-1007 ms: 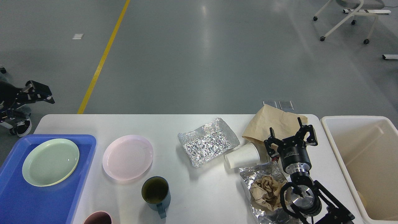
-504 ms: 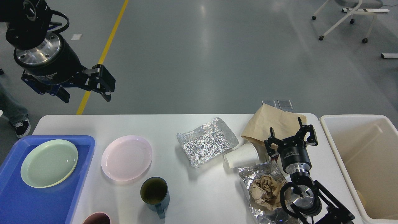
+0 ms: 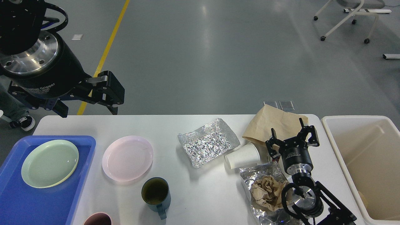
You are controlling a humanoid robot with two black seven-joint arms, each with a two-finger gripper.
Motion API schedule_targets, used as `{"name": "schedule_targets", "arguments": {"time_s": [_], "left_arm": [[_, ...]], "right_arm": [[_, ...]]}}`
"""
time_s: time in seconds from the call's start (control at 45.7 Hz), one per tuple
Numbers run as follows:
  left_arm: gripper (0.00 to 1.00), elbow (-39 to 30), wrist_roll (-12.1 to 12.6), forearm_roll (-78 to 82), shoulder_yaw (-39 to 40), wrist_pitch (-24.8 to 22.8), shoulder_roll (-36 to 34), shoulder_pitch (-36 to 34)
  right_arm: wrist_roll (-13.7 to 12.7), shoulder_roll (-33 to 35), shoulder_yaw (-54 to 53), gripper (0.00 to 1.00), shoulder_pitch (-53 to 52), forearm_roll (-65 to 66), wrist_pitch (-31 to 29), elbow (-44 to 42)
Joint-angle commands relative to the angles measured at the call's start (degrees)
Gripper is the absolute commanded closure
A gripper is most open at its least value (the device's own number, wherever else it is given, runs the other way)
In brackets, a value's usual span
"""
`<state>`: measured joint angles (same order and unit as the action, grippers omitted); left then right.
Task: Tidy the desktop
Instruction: 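Reach the left gripper down toward the dark green mug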
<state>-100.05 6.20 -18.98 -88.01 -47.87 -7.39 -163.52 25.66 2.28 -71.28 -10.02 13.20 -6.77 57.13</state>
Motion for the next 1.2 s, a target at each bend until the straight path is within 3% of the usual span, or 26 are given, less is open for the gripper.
{"name": "schedule_targets", "arguments": {"time_s": [0.0,0.153,0.394,0.547,0.898,1.183], "left_arm": [[0.03,1.17,0.04,0.17,-0.5,0.41,0.01,1.88],[0.03,1.44,0.13,0.17,0.29,0.06,-0.16,3.64],[0.05,1.7,0.92,2.36,6.35,1.9,0.63,16.73],[0.06,3.72,1.01,5.18,8.81,8.23,0.71,27.71],[0.06,8.73,0.04,11.33,14.09,28.79,2.56,50.39],[0.06,17.42,0.04,11.42,16.02,34.34,7.48,63.4]], "right_arm": [[0.0,0.0,0.0,0.0,0.0,-0.02,0.0,0.0],[0.0,0.0,0.0,0.0,0.0,-0.02,0.0,0.09],[0.0,0.0,0.0,0.0,0.0,-0.02,0.0,0.09],[0.0,0.0,0.0,0.0,0.0,-0.02,0.0,0.0],[0.0,0.0,0.0,0.0,0.0,-0.02,0.0,0.0],[0.0,0.0,0.0,0.0,0.0,-0.02,0.0,0.09]]}}
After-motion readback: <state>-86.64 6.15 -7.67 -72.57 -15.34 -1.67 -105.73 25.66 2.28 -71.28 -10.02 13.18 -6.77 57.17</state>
